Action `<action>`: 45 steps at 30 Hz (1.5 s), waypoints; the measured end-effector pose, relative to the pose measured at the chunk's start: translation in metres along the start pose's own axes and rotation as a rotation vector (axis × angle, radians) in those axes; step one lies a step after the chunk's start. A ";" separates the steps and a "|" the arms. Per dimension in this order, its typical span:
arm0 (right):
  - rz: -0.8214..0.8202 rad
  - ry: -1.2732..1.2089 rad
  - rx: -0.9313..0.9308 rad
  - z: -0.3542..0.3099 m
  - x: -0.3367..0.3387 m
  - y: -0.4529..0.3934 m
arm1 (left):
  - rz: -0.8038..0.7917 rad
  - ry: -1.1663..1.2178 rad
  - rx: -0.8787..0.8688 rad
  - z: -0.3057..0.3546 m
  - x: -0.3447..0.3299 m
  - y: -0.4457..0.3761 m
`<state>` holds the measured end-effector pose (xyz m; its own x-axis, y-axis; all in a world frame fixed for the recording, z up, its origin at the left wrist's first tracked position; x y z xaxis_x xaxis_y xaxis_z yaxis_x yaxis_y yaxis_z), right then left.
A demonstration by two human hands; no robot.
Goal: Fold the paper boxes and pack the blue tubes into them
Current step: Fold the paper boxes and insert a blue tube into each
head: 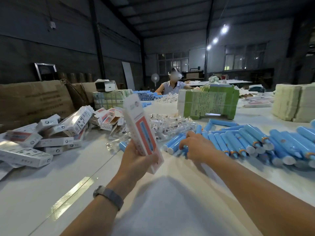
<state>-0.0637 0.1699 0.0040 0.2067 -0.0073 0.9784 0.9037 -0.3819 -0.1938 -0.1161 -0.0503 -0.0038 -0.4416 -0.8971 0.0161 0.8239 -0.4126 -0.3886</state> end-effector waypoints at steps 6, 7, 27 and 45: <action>0.033 0.006 0.094 0.001 -0.005 -0.002 | -0.067 -0.054 -0.031 0.000 -0.005 0.005; 0.071 -0.010 0.108 0.002 -0.004 -0.002 | -0.082 -0.060 -0.044 0.000 -0.005 0.005; 1.029 -1.631 0.155 -0.040 0.179 0.070 | 0.138 -0.389 -0.284 0.005 0.000 0.007; 0.824 -0.792 0.297 -0.074 0.103 0.051 | 0.124 -0.516 -0.319 0.015 -0.007 0.010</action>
<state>-0.0242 0.0808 0.1006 0.8491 0.4638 0.2530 0.4190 -0.2995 -0.8572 -0.1000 -0.0505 0.0057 -0.0551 -0.9291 0.3658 0.6758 -0.3044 -0.6713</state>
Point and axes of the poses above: each hand's wrist, its own y-axis away from the middle knuckle, its own x-axis out of the back of the hand, z = x × y, the point moved 2 cm from there along -y, towards the middle knuckle, and after that the axes turned 3 degrees about -x, right-handed, at the moved point
